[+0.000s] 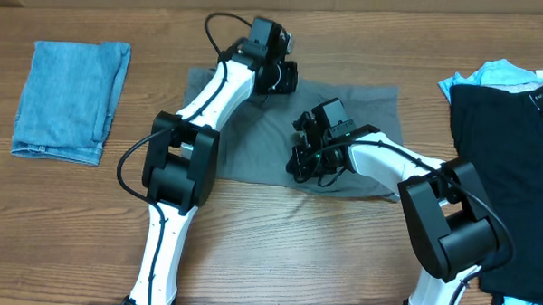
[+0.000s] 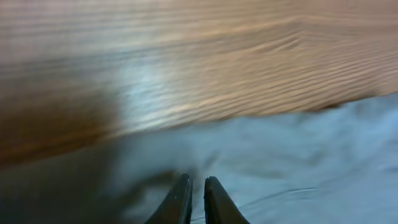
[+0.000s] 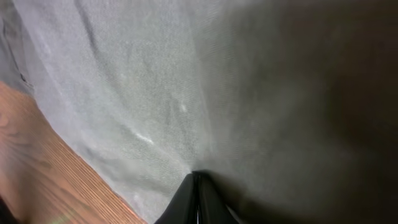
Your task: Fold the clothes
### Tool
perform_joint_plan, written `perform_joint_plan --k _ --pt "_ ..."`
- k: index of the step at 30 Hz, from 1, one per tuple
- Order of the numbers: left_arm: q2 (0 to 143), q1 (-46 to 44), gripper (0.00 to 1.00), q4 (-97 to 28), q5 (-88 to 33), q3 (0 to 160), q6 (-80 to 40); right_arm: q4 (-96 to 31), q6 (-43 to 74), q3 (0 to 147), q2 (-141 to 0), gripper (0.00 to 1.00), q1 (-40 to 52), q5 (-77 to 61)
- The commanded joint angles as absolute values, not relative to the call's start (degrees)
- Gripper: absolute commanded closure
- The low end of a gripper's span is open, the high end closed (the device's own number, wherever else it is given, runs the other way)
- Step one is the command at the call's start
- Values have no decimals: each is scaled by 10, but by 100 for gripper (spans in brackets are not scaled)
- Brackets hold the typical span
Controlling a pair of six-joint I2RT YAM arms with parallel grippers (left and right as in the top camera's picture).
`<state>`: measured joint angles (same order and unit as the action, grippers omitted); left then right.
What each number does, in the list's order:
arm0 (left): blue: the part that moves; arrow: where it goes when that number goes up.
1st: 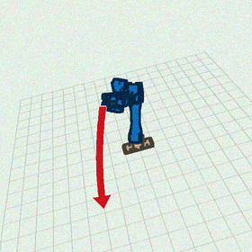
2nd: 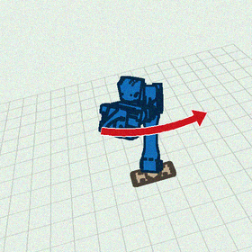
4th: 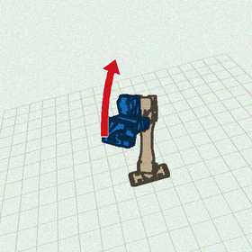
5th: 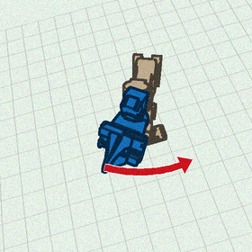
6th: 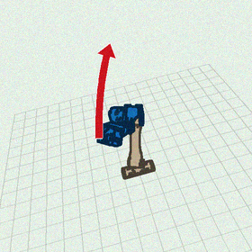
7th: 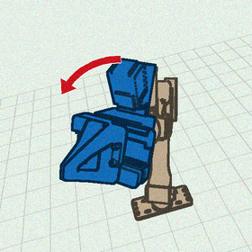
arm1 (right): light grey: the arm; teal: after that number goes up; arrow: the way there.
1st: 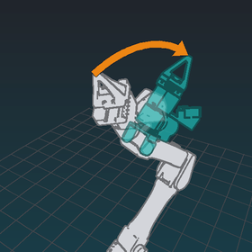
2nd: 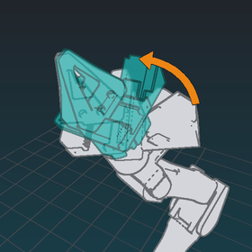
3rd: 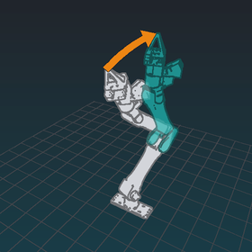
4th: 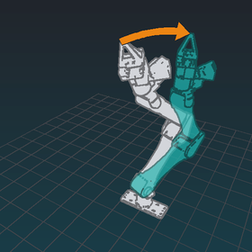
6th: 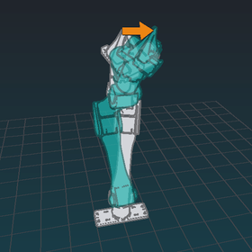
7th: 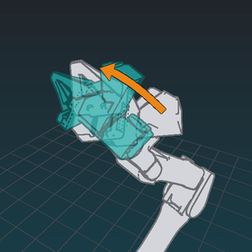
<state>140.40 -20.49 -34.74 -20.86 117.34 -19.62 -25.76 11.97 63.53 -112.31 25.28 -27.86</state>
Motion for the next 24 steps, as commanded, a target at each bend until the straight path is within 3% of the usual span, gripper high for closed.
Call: perform_joint_plan --k 1,2,6,7,13,19,24 --pt "1358 -176 87 -384 -238 1250 -204 -293 123 658 -1115 96 254 -273" --pt "1348 -168 83 -397 -238 1263 -204 -313 122 677 -1102 96 253 -273" --pt "1320 -128 52 -456 -236 1289 -204 -360 121 755 -1051 96 253 -266" --pt "1314 -113 38 -473 -230 1289 -204 -366 126 767 -1048 96 253 -257" --pt "1298 10 2 -609 -205 1289 -231 -372 165 771 -1074 96 259 -183" --pt "1299 88 0 -731 -204 1287 -228 -362 166 771 -1136 96 266 -129" --pt "1299 90 0 -782 -187 1287 -205 -343 166 771 -1208 96 270 -130"
